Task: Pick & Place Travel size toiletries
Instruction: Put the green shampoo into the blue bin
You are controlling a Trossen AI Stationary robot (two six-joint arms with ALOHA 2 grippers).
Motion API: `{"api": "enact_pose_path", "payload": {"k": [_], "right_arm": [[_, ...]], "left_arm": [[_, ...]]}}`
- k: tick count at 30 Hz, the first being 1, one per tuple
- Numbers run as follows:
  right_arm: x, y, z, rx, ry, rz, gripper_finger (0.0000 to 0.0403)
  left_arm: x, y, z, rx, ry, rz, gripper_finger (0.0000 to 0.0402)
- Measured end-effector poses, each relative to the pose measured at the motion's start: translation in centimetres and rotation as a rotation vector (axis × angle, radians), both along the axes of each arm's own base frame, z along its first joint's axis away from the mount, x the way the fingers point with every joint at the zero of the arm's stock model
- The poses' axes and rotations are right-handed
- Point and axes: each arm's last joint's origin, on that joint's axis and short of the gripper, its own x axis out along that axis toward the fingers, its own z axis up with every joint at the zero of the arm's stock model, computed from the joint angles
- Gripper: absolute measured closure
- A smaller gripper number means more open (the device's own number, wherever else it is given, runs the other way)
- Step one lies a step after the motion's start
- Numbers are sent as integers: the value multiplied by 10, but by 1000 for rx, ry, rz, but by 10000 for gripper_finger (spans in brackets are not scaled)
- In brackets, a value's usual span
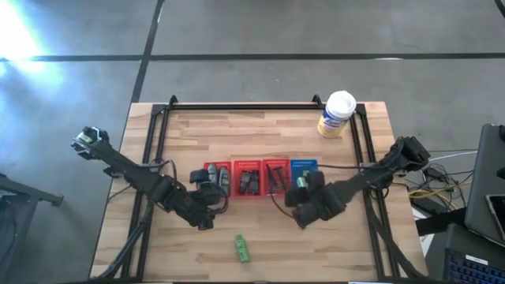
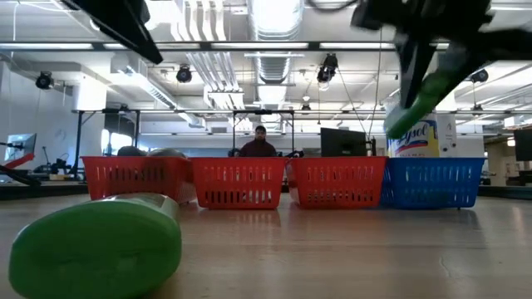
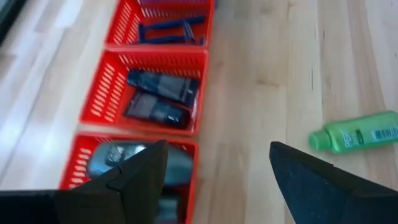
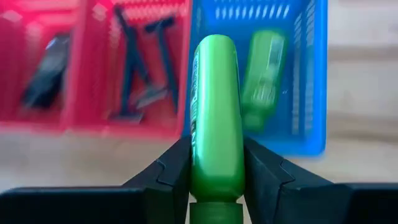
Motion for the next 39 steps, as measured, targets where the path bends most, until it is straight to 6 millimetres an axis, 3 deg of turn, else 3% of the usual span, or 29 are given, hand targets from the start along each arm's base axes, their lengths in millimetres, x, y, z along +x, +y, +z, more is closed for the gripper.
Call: {"api": "enact_pose_path", "payload": {"k": [4, 10, 22, 26, 32, 36, 39], "right_arm": [[5, -23, -19, -16, 36, -23, 290], [7, -42, -32, -17, 60, -50, 281], [9, -43, -39, -15, 43, -10, 203], [13, -31, -27, -8, 18, 63, 168], [19, 5, 5, -11, -30, 335, 128], [15, 31, 22, 39, -71, 446, 110], [7, 49, 28, 78, -110, 435, 99]], "left_arm": [[-5, -7, -5, -30, 3, 6, 115], [-11, -17, -5, -70, -4, 8, 115], [-18, -26, -6, -102, -9, 5, 115], [-20, -29, -7, -97, 16, -55, 115], [-19, -48, -18, 49, 96, -416, 115], [-4, -63, -33, 146, 95, -633, 115], [14, -72, -51, 223, 72, -762, 115]]}}
